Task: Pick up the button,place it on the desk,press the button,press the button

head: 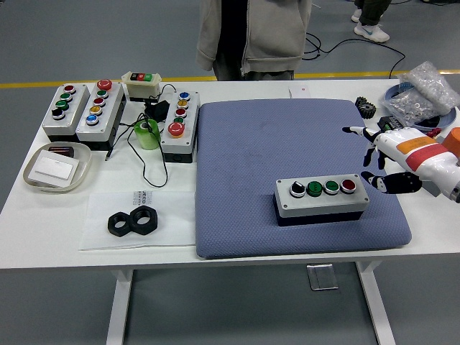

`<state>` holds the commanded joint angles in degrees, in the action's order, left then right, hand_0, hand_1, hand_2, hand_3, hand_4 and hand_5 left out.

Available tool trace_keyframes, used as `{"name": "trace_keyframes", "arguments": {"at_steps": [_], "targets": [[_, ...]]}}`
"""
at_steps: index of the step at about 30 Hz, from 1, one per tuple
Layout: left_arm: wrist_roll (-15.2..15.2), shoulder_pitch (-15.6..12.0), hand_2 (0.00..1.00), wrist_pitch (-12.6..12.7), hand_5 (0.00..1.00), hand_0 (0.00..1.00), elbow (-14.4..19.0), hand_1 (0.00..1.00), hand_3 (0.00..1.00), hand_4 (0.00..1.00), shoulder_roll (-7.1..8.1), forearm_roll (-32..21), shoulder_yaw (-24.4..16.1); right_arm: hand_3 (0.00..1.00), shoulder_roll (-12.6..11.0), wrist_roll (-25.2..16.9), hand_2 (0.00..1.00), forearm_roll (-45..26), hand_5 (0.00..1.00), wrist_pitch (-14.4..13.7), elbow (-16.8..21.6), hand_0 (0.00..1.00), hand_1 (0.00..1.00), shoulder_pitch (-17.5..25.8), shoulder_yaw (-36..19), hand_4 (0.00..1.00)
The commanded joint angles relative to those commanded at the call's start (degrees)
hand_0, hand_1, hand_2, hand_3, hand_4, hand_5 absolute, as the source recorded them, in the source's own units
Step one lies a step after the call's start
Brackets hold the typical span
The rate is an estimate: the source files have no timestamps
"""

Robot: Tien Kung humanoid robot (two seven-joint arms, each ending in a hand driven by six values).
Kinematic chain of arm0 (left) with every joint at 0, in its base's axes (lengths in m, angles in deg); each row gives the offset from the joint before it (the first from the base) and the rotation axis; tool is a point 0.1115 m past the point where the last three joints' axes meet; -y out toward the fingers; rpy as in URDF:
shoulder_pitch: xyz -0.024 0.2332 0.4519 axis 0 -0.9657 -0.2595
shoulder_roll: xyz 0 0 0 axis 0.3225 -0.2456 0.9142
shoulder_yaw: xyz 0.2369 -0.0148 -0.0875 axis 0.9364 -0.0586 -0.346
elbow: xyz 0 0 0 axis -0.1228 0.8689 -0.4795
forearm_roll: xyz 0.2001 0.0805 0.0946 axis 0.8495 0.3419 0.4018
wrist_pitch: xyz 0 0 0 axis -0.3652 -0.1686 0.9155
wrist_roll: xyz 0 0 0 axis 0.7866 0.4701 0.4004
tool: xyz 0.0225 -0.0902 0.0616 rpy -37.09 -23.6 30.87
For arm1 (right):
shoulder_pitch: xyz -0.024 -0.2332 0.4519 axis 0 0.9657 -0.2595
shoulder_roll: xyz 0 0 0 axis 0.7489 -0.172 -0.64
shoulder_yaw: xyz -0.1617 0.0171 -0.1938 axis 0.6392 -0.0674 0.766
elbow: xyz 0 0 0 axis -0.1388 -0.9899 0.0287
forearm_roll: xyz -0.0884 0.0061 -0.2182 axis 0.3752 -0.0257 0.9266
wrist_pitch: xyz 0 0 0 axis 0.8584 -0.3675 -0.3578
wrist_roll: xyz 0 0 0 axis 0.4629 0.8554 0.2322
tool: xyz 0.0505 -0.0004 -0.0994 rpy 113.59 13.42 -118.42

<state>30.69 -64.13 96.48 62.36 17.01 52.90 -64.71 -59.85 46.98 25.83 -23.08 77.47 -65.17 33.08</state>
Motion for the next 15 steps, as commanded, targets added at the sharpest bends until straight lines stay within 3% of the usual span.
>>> {"name": "trace_keyframes", "arguments": {"at_steps": [3, 4, 8, 13, 15], "targets": [[-0.01, -0.03, 0.869, 0.0, 0.998, 0.747, 0.01, 0.826, 0.83, 0.635, 0.0, -0.03, 0.04, 0.998, 0.52, -1.66, 0.954, -4.75, 0.139, -1.92, -0.71, 0.879, 0.815, 0.95, -0.91, 0.799], [0.0, -0.04, 0.869, -0.01, 0.998, 0.746, 0.0, 0.826, 0.83, 0.634, 0.0, 0.03, 0.01, 0.998, 0.84, -2.55, 0.984, -6.71, 0.137, -2.7, -1.13, 0.956, 0.889, 1.31, -1.05, 0.798], [0.0, -0.02, 0.869, -0.03, 0.998, 0.746, 0.0, 0.826, 0.83, 0.634, 0.03, 0.06, 0.04, 0.998, 1.4, -4.44, 0.984, -13.34, 0.137, -4.21, -1.77, 0.956, 0.889, 2.02, -1.04, 0.798], [-0.07, 0.02, 0.869, -0.02, 0.998, 0.745, -0.01, 0.826, 0.83, 0.635, 0.01, -0.03, 0.11, 0.998, 4.58, -9.22, 0.993, -24.78, 0.135, -9.72, -4.42, 0.982, 0.922, 4.92, -3.0, 0.799], [-0.04, 0.03, 0.869, -0.03, 0.998, 0.745, -0.01, 0.826, 0.83, 0.635, 0.01, 0.04, 0.08, 0.998, 5.16, -9.84, 0.993, -29.16, 0.135, -10.34, -4.89, 0.982, 0.922, 5.41, -3.5, 0.799]]}}
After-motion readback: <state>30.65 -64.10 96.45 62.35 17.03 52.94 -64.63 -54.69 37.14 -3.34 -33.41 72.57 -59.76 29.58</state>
